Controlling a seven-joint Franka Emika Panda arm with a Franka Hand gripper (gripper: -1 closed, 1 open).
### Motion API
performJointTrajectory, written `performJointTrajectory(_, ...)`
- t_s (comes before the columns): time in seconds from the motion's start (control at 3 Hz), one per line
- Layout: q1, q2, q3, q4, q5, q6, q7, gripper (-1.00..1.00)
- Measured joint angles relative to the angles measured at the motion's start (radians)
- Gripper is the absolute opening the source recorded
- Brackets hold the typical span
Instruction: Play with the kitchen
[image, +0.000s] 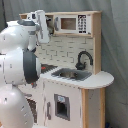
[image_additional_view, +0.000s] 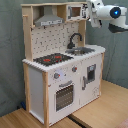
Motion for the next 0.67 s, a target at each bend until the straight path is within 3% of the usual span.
performJointTrajectory(0.33, 0.000, -0.051, 0.036, -0.042, -0.034, -0.060, 0.011, 1.00)
performJointTrajectory(0.67, -0.001, -0.035, 0.048, -0.045, -0.103, -0.119, 0.057, 1.00)
